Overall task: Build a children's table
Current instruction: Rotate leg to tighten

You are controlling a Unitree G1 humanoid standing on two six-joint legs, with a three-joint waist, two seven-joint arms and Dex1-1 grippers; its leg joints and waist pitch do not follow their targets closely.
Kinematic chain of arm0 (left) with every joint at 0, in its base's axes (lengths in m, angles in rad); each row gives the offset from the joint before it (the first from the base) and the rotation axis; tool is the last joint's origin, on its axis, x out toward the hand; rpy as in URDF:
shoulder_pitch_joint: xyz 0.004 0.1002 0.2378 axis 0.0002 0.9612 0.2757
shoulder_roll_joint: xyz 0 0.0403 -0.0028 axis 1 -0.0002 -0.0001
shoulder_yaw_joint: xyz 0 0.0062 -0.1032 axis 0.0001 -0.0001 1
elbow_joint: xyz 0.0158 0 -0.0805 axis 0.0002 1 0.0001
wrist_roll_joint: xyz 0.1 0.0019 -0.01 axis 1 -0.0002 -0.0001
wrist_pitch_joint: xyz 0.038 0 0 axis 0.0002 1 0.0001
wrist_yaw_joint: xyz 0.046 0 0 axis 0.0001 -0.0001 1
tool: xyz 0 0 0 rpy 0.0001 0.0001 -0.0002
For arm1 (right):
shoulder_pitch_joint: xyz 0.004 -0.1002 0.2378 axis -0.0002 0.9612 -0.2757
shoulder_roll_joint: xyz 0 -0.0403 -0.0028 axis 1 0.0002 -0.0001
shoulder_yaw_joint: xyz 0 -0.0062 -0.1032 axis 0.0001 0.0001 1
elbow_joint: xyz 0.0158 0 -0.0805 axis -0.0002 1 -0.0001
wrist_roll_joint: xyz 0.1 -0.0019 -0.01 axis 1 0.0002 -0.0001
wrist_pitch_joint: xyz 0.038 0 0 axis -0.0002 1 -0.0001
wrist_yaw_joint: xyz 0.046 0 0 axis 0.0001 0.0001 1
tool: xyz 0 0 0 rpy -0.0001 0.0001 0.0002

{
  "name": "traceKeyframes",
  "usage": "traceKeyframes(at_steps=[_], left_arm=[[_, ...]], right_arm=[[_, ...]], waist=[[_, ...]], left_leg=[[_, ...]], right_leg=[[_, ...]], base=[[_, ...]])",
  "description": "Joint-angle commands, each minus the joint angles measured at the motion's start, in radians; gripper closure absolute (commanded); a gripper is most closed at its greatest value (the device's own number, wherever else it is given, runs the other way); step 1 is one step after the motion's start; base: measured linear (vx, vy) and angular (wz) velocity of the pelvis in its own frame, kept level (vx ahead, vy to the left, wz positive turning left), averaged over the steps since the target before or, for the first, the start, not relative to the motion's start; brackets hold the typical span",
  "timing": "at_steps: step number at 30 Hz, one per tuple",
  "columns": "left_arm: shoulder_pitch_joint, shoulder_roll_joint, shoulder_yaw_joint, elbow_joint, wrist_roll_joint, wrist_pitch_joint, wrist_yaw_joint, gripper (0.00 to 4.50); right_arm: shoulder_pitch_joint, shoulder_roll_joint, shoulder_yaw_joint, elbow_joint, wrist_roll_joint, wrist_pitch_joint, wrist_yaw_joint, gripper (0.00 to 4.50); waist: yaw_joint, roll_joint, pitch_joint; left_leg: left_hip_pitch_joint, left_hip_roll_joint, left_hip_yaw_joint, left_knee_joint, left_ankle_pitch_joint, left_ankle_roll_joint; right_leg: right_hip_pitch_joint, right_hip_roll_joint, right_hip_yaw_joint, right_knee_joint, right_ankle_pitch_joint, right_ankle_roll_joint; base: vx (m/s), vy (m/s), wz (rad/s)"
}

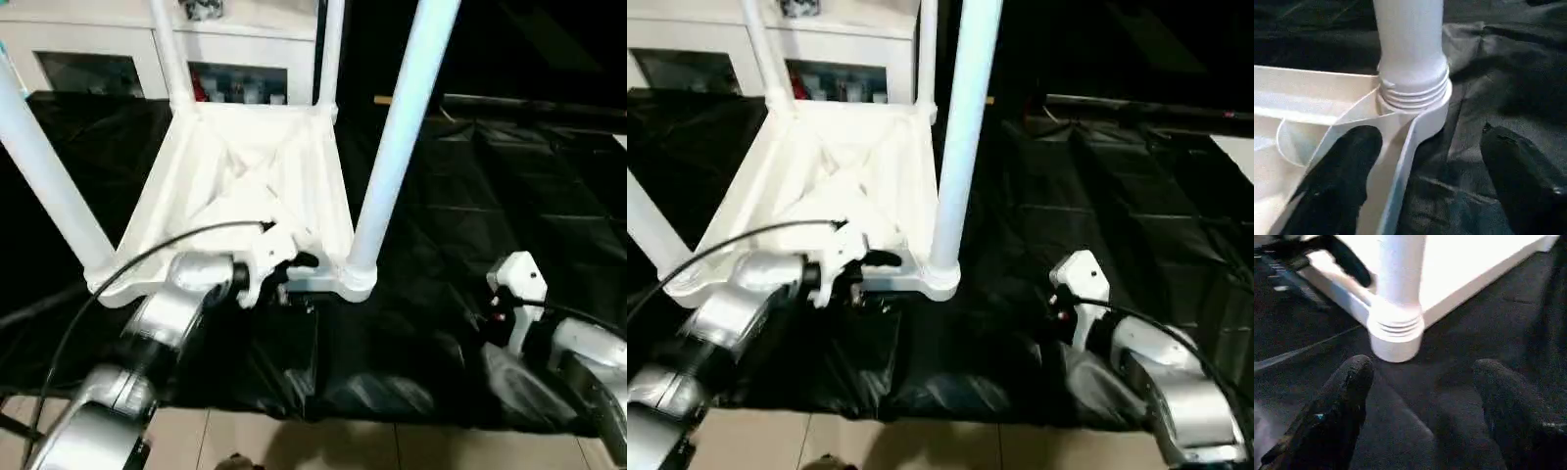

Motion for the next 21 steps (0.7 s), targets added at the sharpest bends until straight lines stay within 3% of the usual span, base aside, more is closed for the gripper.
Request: traceKeyframes(at_steps=[1, 2, 3, 4, 5, 6, 7, 8, 10, 11, 12, 14, 21], left_arm=[[-0.045, 0.0, -0.009, 0.067, 0.03, -0.049, -0.011, 1.03], [-0.086, -0.006, -0.006, 0.129, 0.041, -0.067, -0.011, 1.11], [-0.096, -0.008, -0.004, 0.145, 0.043, -0.068, -0.008, 1.19], [-0.104, -0.01, -0.004, 0.157, 0.044, -0.068, -0.006, 1.24], [-0.116, -0.013, -0.002, 0.176, 0.046, -0.07, -0.003, 1.29], [-0.133, -0.014, -0.008, 0.209, 0.056, -0.083, -0.007, 1.42], [-0.137, -0.014, -0.01, 0.218, 0.059, -0.085, -0.011, 1.42], [-0.158, -0.013, -0.018, 0.259, 0.069, -0.094, -0.03, 1.66], [-0.178, -0.014, -0.022, 0.301, 0.075, -0.11, -0.045, 1.72], [-0.196, -0.017, -0.025, 0.339, 0.08, -0.119, -0.064, 1.94], [-0.203, -0.017, -0.026, 0.352, 0.083, -0.122, -0.07, 1.94], [-0.229, -0.025, -0.023, 0.41, 0.091, -0.133, -0.092, 2.12], [-0.253, -0.035, -0.013, 0.461, 0.096, -0.141, -0.104, 2.62]], right_arm=[[0.0, -0.014, 0.004, -0.02, 0.017, 0.001, 0.018, 0.86], [0.005, -0.017, 0.007, -0.025, 0.018, -0.002, 0.024, 0.86], [0.007, -0.018, 0.007, -0.027, 0.017, -0.002, 0.025, 0.86], [0.009, -0.019, 0.007, -0.028, 0.017, -0.003, 0.026, 0.86], [0.012, -0.02, 0.008, -0.03, 0.017, -0.003, 0.028, 0.86], [0.018, -0.024, 0.007, -0.033, 0.017, -0.003, 0.031, 0.86], [0.019, -0.025, 0.006, -0.034, 0.017, -0.003, 0.032, 0.86], [0.028, -0.028, 0.004, -0.039, 0.016, -0.004, 0.036, 0.86], [0.034, -0.03, 0.001, -0.043, 0.016, -0.004, 0.04, 0.86], [0.041, -0.032, -0.004, -0.047, 0.015, -0.004, 0.041, 0.86], [0.044, -0.032, -0.005, -0.048, 0.015, -0.004, 0.041, 0.86], [0.051, -0.028, -0.005, -0.052, 0.011, -0.004, 0.037, 0.86], [0.068, -0.03, -0.005, -0.065, 0.013, -0.003, 0.032, 0.86]], waist=[[0.004, 0.005, -0.054], [0.004, 0.009, -0.056], [0.004, 0.005, -0.056], [0.006, 0.013, -0.056], [0.004, 0.011, -0.056], [0.005, 0.019, -0.056], [0.004, 0.014, -0.058], [0.003, 0.017, -0.056], [0.006, 0.019, -0.059], [0.008, 0.039, -0.059], [0.006, 0.028, -0.059], [0.007, 0.036, -0.058], [0.009, 0.042, -0.057]], left_leg=[[0.025, 0.057, -0.02, -0.081, -0.269, 0.023], [0.024, 0.057, -0.022, -0.081, -0.268, 0.019], [0.024, 0.056, -0.021, -0.08, -0.264, 0.019], [0.023, 0.056, -0.022, -0.08, -0.263, 0.018], [0.022, 0.057, -0.023, -0.08, -0.261, 0.017], [0.022, 0.055, -0.022, -0.079, -0.257, 0.02], [0.023, 0.057, -0.021, -0.078, -0.256, 0.021], [0.02, 0.056, -0.021, -0.078, -0.247, 0.026], [0.022, 0.056, -0.021, -0.075, -0.233, 0.032], [0.021, 0.055, -0.022, -0.074, -0.224, 0.034], [0.021, 0.055, -0.02, -0.074, -0.229, 0.036], [0.019, 0.054, -0.02, -0.073, -0.218, 0.041], [0.019, 0.057, -0.02, -0.074, -0.23, 0.047]], right_leg=[[0.04, -0.065, 0.028, -0.078, -0.188, -0.217], [0.043, -0.066, 0.027, -0.076, -0.19, -0.218], [0.043, -0.066, 0.026, -0.077, -0.19, -0.217], [0.043, -0.067, 0.027, -0.076, -0.19, -0.22], [0.044, -0.067, 0.026, -0.076, -0.183, -0.226], [0.043, -0.066, 0.026, -0.077, -0.181, -0.229], [0.045, -0.066, 0.026, -0.077, -0.174, -0.231], [0.045, -0.065, 0.026, -0.077, -0.162, -0.236], [0.048, -0.067, 0.026, -0.073, -0.143, -0.242], [0.046, -0.068, 0.026, -0.072, -0.133, -0.251], [0.047, -0.065, 0.025, -0.074, -0.127, -0.255], [0.048, -0.066, 0.025, -0.073, -0.108, -0.267], [0.05, -0.069, 0.025, -0.077, -0.156, -0.273]], base=[[0.0, 0.0, 0.0], [0.0, 0.0, 0.0], [0.0, 0.0, 0.0], [0.0, 0.0, 0.0], [0.0, 0.0, 0.0], [0.0, 0.0, 0.0], [0.0, 0.0, 0.0], [0.0, 0.0, 0.0], [0.0, 0.0, 0.0], [0.0, 0.0, 0.0], [0.0, 0.0, 0.0], [0.0, 0.0, 0.0], [0.0, 0.0, 0.0]])
